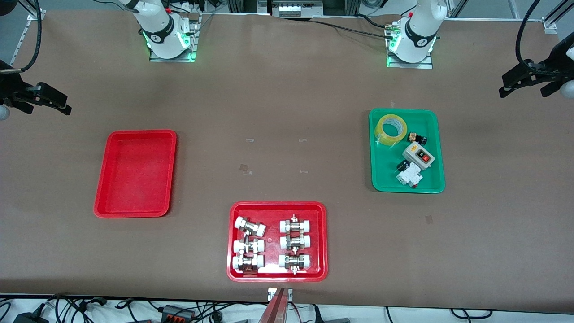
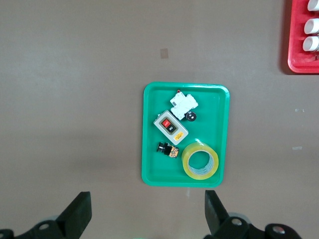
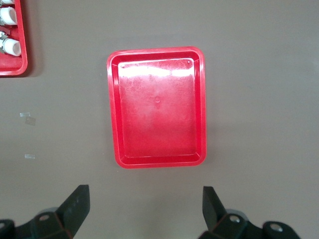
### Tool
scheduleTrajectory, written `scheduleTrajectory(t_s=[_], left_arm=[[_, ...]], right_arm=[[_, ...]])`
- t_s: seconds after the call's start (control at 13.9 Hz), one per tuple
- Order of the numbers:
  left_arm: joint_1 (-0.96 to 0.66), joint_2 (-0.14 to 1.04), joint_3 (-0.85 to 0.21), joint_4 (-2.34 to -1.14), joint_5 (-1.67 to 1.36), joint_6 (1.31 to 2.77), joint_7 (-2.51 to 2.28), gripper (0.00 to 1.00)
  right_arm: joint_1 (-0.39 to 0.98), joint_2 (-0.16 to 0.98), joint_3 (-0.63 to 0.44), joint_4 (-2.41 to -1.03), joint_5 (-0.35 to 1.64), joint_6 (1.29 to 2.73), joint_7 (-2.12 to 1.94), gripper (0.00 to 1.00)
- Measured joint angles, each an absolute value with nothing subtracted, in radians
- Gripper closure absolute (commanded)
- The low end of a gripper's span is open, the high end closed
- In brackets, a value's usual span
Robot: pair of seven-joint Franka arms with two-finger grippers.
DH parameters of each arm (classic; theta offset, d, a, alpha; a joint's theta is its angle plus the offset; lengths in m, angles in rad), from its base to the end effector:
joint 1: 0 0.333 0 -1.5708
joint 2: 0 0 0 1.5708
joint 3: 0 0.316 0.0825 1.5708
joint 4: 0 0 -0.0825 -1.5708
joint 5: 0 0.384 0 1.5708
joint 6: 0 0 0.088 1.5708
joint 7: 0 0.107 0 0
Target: Left arm passes tape to right arm into tray
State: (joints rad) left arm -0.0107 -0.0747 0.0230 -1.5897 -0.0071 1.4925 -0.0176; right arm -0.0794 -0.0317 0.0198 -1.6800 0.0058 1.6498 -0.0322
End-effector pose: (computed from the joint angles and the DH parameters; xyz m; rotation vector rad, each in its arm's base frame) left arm 0.5230 0.0061 0.6491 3.1323 0.0460 -0.0353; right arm 0.5489 -0.0320 0.5971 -3.1362 0.0437 -0.0027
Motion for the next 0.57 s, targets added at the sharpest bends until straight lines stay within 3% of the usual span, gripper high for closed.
scheduleTrajectory(t_s=[0.57], left_arm=[[-0.011, -0.067, 0.023, -1.622, -0.03, 1.433, -0.017, 0.0]], right_arm=[[-0.079, -0.033, 0.02, -1.681, 0.006, 1.643, -0.032, 0.0]])
